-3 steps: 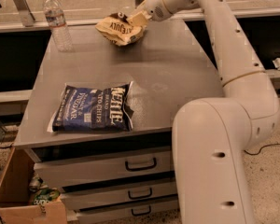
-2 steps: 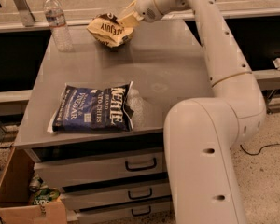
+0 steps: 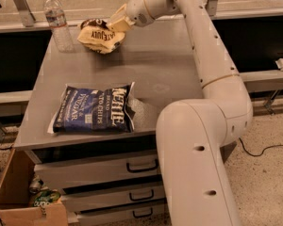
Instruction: Move brown chip bag near water bottle
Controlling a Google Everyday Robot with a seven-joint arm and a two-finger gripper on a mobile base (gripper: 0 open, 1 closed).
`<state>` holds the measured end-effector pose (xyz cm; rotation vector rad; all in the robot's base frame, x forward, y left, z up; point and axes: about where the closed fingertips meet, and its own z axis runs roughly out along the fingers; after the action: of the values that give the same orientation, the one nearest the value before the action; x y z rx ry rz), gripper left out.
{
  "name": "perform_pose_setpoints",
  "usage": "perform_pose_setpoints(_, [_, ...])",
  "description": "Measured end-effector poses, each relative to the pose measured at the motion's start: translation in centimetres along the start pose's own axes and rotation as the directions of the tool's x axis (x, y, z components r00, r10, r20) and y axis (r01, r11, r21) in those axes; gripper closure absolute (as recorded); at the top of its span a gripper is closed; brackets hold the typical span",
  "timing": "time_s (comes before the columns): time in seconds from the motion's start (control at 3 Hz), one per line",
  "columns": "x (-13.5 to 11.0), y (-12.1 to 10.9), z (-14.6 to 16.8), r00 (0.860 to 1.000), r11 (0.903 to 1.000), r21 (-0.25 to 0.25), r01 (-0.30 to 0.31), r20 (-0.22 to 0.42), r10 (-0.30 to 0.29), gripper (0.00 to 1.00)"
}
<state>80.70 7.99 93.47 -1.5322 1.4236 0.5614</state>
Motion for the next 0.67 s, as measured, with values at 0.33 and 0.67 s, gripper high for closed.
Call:
perform_pose_setpoints(0.33, [-0.01, 0.65, 0.96, 1.0, 0.9996, -0.03, 0.002, 0.011, -0.001, 1.0])
perform_pose_setpoints(0.67, [0.2, 1.04, 1.56, 1.0, 0.9988, -0.048, -0.004, 0.009, 0.004, 0.82])
